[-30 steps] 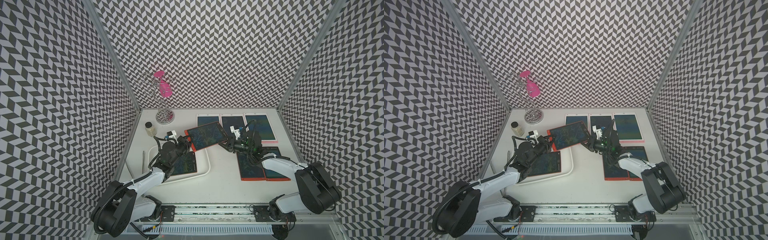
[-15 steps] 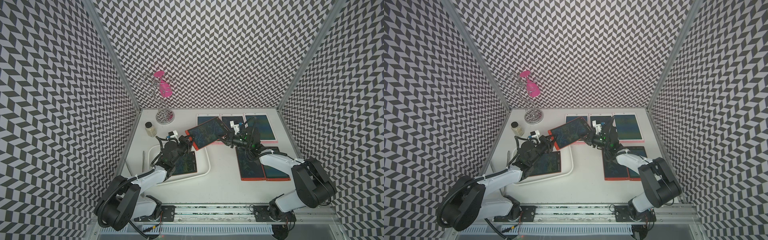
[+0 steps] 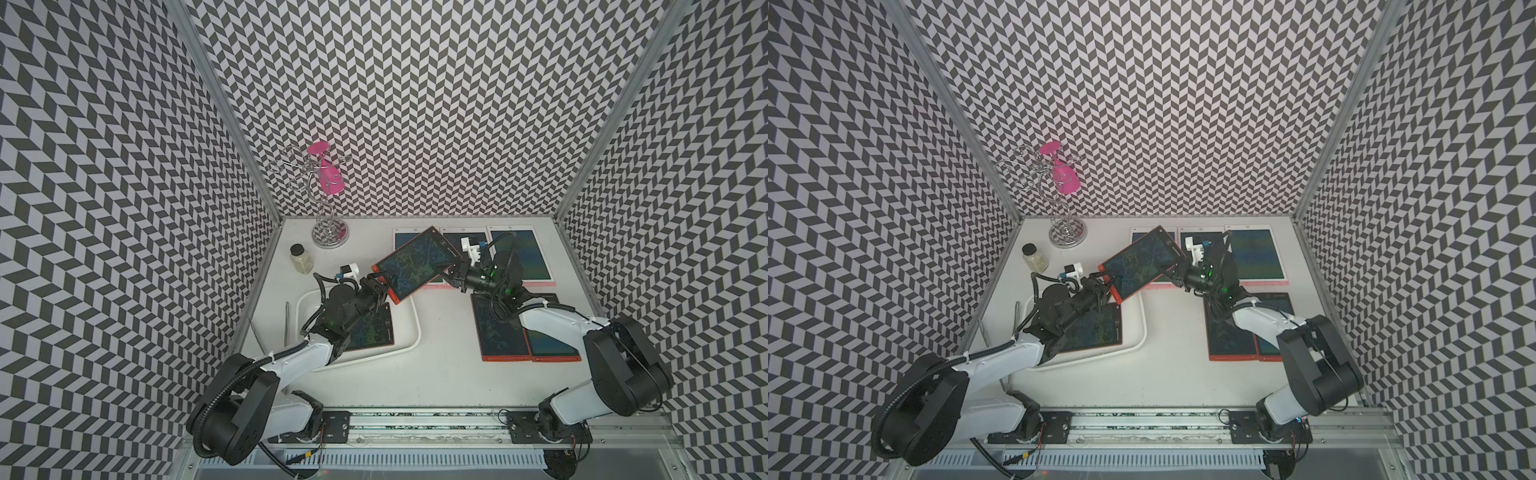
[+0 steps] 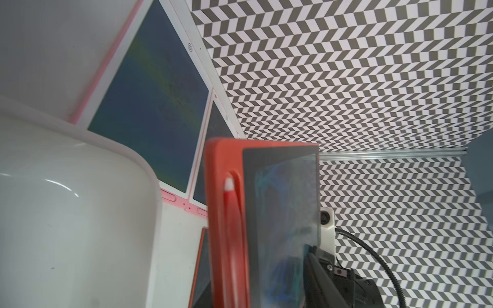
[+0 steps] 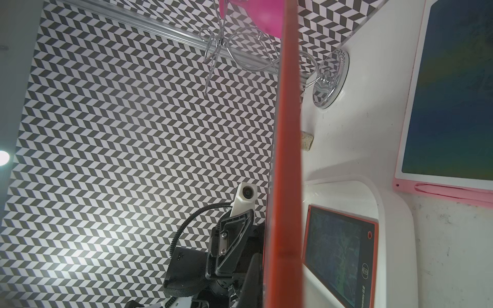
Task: Take out the writing tablet from the storage box
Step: Place the writing tablet at the center of the board.
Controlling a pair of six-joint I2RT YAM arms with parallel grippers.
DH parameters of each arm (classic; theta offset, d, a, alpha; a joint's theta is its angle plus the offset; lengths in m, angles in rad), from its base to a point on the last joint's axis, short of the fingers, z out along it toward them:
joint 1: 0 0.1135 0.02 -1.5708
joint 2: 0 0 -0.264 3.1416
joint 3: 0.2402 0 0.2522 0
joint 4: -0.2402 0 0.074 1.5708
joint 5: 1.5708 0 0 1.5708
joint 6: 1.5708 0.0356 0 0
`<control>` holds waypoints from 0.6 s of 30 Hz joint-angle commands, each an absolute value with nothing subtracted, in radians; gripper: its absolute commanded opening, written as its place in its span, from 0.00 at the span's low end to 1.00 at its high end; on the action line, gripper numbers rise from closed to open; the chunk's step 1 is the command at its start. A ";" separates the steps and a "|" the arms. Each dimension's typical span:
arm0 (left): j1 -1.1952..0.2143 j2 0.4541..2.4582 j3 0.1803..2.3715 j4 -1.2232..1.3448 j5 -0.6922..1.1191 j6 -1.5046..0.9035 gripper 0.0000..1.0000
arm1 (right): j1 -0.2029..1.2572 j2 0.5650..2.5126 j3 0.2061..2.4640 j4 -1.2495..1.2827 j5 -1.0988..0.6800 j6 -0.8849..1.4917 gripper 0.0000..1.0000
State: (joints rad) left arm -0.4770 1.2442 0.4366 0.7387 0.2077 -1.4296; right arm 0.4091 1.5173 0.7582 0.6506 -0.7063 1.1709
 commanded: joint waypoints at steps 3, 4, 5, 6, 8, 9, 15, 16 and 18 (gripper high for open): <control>-0.452 1.134 0.429 0.719 0.218 -1.363 0.54 | 0.373 1.481 0.737 0.739 -0.715 1.168 0.00; -0.442 1.116 0.425 0.698 0.213 -1.353 0.56 | 0.369 1.478 0.735 0.737 -0.720 1.165 0.00; -0.432 1.101 0.421 0.686 0.212 -1.340 0.57 | 0.363 1.476 0.736 0.732 -0.729 1.163 0.00; -0.417 1.084 0.417 0.667 0.214 -1.320 0.57 | 0.356 1.476 0.737 0.726 -0.744 1.161 0.00; -0.389 1.051 0.420 0.607 0.215 -1.276 0.58 | 0.344 1.477 0.745 0.704 -0.781 1.144 0.00; -0.374 1.033 0.420 0.585 0.216 -1.239 0.59 | 0.338 1.476 0.755 0.677 -0.803 1.126 0.00; -0.319 1.019 0.502 0.412 0.233 -0.976 0.72 | 0.293 1.462 0.779 0.537 -0.917 1.023 0.00; -0.312 1.045 0.527 0.406 0.258 -0.928 0.73 | 0.285 1.465 0.786 0.515 -0.947 1.007 0.00; -0.305 1.120 0.582 0.407 0.325 -0.841 0.74 | 0.273 1.469 0.798 0.476 -0.989 0.975 0.00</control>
